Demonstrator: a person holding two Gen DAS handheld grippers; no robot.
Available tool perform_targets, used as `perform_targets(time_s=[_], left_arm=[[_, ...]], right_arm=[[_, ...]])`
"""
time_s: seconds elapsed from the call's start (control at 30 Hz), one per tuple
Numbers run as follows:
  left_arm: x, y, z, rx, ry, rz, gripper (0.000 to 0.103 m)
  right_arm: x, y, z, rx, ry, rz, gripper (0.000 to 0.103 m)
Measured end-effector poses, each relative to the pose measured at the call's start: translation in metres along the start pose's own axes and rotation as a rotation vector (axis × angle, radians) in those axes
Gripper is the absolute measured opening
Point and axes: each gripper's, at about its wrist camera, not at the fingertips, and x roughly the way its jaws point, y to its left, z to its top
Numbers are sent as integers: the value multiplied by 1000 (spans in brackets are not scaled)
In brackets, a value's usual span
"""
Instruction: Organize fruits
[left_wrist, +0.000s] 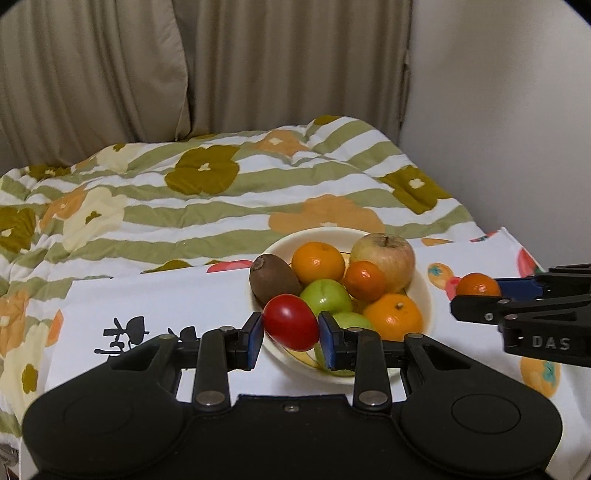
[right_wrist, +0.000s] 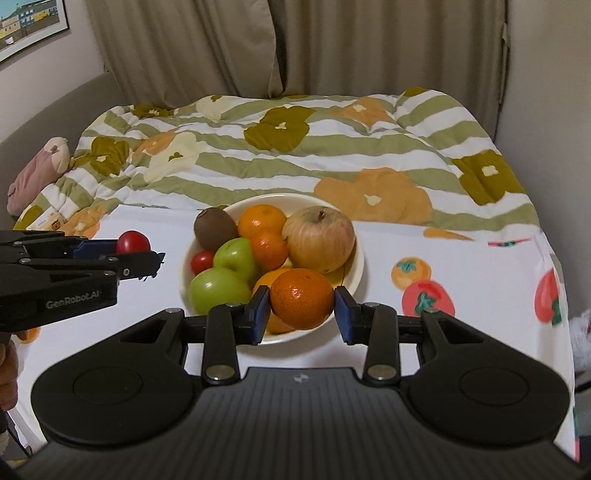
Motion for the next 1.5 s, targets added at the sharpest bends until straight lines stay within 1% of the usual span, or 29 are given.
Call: perform_targets(time_s=[0.13, 0.27, 0.4, 0.43, 0.47, 0.5, 0.57, 0.67, 0.73, 0.83, 1.0, 1.17, 1.5], left_arm=[[20, -2, 2, -19, 22, 35, 36], [37, -1, 2, -33, 51, 49, 36], [43, -1, 3, -53, 62, 55, 37], [42, -1, 3, -62, 57, 55, 49], [41, 0, 4, -67, 52, 54, 57], [39, 0, 5, -72, 42, 53, 74], [33, -1, 7, -76, 15, 61, 86], [24, 0, 8, -81, 6, 65, 88], [18, -1, 8, -89, 0, 71, 92], [9, 0, 8, -98, -7, 69, 96], [-3, -1, 6, -98, -16, 90, 97], [-12, -3, 4, -111, -19, 111, 100], [-12, -8, -6, -112, -9, 132, 101]], right_arm=[[10, -13, 5, -20, 13, 14, 52], [19, -23, 7, -26, 26, 23, 52], [25, -30, 6, -27, 37, 33, 52], [26, -31, 5, -26, 39, 35, 52], [26, -32, 5, -24, 40, 37, 52], [26, -33, 5, -24, 39, 39, 52], [27, -32, 6, -28, 37, 37, 52], [28, -34, 7, -29, 32, 40, 52], [29, -34, 9, -31, 30, 43, 52], [30, -32, 11, -37, 27, 49, 52], [36, -28, 14, -52, 36, 65, 52], [47, -27, 16, -49, 62, 55, 52], [70, -33, 15, -53, 96, 64, 53]])
